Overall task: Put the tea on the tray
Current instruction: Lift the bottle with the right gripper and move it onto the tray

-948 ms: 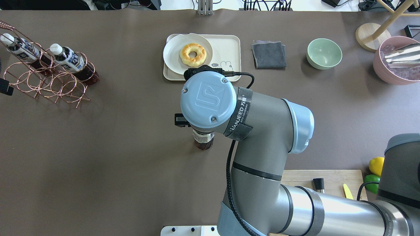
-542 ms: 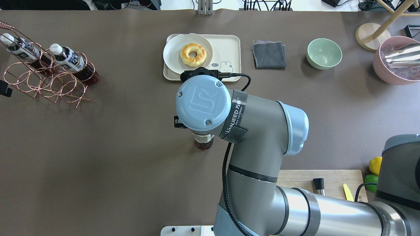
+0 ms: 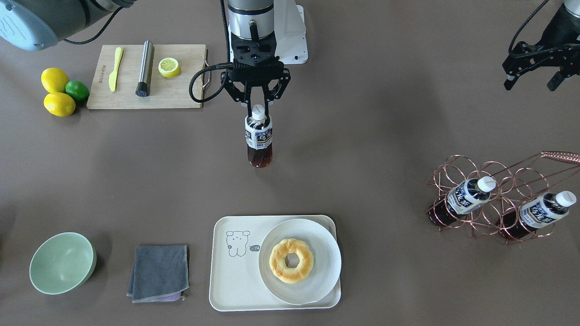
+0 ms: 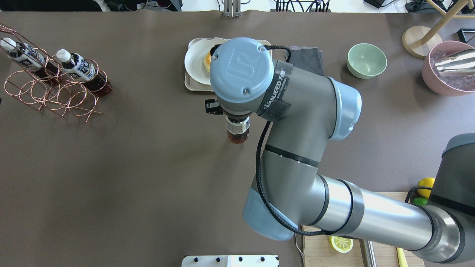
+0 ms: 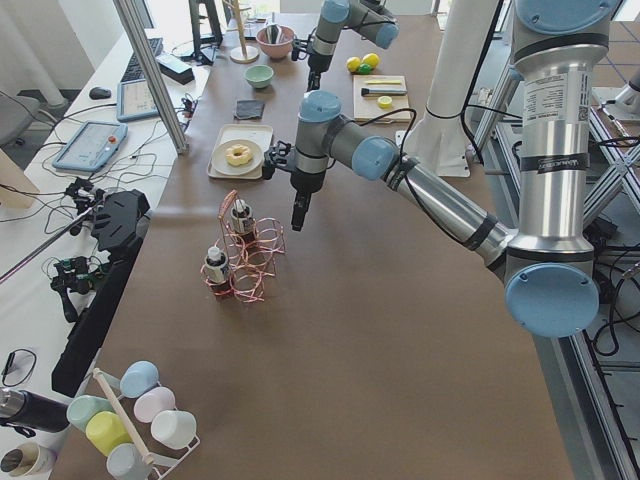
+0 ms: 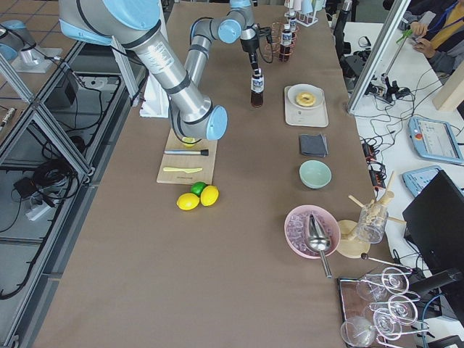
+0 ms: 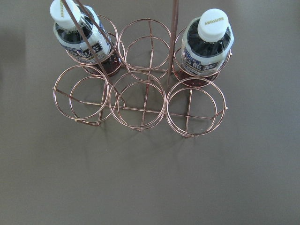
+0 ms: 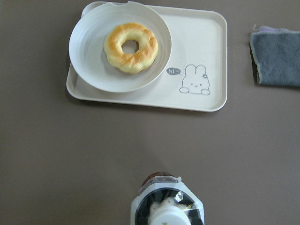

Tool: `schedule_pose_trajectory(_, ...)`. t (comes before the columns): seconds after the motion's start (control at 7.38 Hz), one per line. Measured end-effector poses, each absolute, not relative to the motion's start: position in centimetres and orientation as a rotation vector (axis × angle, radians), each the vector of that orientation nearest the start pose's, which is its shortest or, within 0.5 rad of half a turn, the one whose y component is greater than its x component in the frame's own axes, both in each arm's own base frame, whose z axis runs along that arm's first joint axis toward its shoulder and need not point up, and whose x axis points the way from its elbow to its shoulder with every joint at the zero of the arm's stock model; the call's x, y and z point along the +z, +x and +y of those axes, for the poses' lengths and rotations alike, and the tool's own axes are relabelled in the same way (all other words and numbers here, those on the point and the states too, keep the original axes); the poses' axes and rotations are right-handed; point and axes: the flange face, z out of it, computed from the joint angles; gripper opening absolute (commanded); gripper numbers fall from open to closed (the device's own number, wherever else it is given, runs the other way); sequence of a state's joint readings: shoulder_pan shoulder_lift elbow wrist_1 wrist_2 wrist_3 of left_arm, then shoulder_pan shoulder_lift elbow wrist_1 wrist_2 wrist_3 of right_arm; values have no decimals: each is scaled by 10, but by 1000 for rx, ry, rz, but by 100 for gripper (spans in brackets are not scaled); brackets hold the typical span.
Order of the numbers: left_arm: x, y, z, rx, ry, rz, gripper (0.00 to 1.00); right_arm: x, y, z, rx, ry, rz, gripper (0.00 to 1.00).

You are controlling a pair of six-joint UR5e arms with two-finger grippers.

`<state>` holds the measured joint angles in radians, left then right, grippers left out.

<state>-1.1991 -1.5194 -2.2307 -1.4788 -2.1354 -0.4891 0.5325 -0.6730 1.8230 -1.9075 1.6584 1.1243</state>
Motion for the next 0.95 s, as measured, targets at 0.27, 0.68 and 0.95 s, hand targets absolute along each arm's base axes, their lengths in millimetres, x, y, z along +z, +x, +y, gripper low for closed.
schedule_pose_trajectory(0.27, 420, 35, -423, 84, 222, 716, 96, 68, -471, -518, 70, 317, -757, 0)
schedule_pose_trajectory(0.68, 441, 10, -424, 108, 225, 719, 96, 97, -448, -660, 65, 296, -721, 0)
schedule_pose_trajectory(0.95, 439, 9, -426, 107, 231, 721, 96, 128, -444, -702, 57, 299, -725, 0)
